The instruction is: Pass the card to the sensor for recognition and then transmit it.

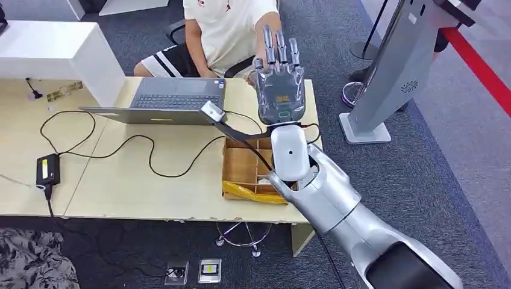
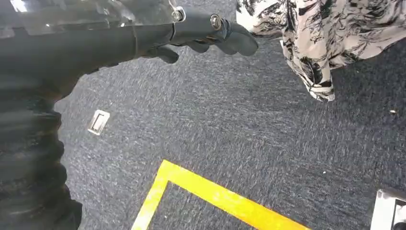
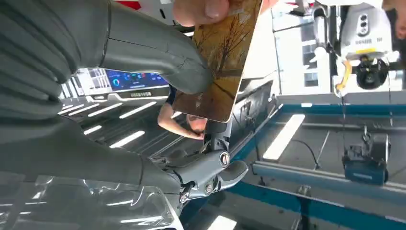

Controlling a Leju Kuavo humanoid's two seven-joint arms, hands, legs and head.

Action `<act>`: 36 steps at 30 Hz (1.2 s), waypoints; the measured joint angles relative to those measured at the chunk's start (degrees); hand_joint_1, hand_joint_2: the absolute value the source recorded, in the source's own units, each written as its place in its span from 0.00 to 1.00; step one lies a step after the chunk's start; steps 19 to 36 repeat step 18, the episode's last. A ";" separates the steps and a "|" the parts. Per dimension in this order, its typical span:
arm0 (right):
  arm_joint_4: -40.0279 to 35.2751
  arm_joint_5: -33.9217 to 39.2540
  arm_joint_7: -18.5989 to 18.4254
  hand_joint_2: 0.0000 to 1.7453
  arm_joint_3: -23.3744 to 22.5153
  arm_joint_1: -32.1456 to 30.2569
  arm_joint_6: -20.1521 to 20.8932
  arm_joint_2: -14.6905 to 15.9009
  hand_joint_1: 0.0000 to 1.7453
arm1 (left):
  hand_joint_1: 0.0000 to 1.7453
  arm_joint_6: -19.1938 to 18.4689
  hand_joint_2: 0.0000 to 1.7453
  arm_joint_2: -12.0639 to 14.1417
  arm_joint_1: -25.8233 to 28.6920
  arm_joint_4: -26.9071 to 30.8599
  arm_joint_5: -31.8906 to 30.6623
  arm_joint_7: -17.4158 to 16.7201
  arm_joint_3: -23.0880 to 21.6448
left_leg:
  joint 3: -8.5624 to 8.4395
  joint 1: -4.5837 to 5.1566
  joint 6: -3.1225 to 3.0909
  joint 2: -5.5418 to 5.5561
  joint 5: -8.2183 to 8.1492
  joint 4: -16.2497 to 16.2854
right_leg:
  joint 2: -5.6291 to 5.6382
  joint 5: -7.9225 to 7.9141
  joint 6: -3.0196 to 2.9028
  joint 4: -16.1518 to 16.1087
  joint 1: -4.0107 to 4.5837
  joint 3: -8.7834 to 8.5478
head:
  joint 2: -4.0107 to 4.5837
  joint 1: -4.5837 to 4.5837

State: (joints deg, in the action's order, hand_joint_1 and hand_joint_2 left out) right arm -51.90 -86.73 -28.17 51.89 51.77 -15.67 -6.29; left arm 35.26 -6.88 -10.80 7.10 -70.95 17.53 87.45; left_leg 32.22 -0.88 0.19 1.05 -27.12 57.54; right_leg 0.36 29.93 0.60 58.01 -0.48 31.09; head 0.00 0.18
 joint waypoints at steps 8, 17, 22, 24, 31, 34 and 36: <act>10.71 -1.46 -1.34 1.00 0.55 3.00 0.02 -2.95 0.00 | 0.00 0.00 1.00 -0.33 0.07 -0.02 1.25 -0.02 0.02 | -0.03 0.00 0.00 -0.02 0.01 0.00 | 0.03 0.00 0.00 0.00 0.00 0.00 | 0.00 -0.02; 14.65 -1.86 -1.71 1.00 0.81 3.69 -0.37 -4.07 0.00 | 0.00 0.00 1.00 -0.57 0.11 -0.02 2.45 -0.24 0.02 | -0.03 0.00 0.00 -0.03 0.01 0.01 | 0.05 -0.02 -0.01 0.00 0.00 0.01 | 0.02 -0.02; 14.94 -1.88 -1.58 1.00 0.81 3.69 -0.99 -4.20 0.00 | 0.00 0.00 1.00 -0.59 0.11 -0.02 2.73 -0.57 0.02 | -0.04 0.00 0.00 -0.03 0.00 0.01 | 0.05 -0.02 -0.01 0.00 0.00 0.01 | 0.02 -0.02; 14.94 -1.88 -1.58 1.00 0.81 3.69 -0.99 -4.20 0.00 | 0.00 0.00 1.00 -0.59 0.11 -0.02 2.73 -0.57 0.02 | -0.04 0.00 0.00 -0.03 0.00 0.01 | 0.05 -0.02 -0.01 0.00 0.00 0.01 | 0.02 -0.02; 14.94 -1.88 -1.58 1.00 0.81 3.69 -0.99 -4.20 0.00 | 0.00 0.00 1.00 -0.59 0.11 -0.02 2.73 -0.57 0.02 | -0.04 0.00 0.00 -0.03 0.00 0.01 | 0.05 -0.02 -0.01 0.00 0.00 0.01 | 0.02 -0.02; 14.94 -1.88 -1.58 1.00 0.81 3.69 -0.99 -4.20 0.00 | 0.00 0.00 1.00 -0.59 0.11 -0.02 2.73 -0.57 0.02 | -0.04 0.00 0.00 -0.03 0.00 0.01 | 0.05 -0.02 -0.01 0.00 0.00 0.01 | 0.02 -0.02; 14.94 -1.88 -1.58 1.00 0.81 3.69 -0.99 -4.20 0.00 | 0.00 0.00 1.00 -0.59 0.11 -0.02 2.73 -0.57 0.02 | -0.04 0.00 0.00 -0.03 0.00 0.01 | 0.05 -0.02 -0.01 0.00 0.00 0.01 | 0.02 -0.02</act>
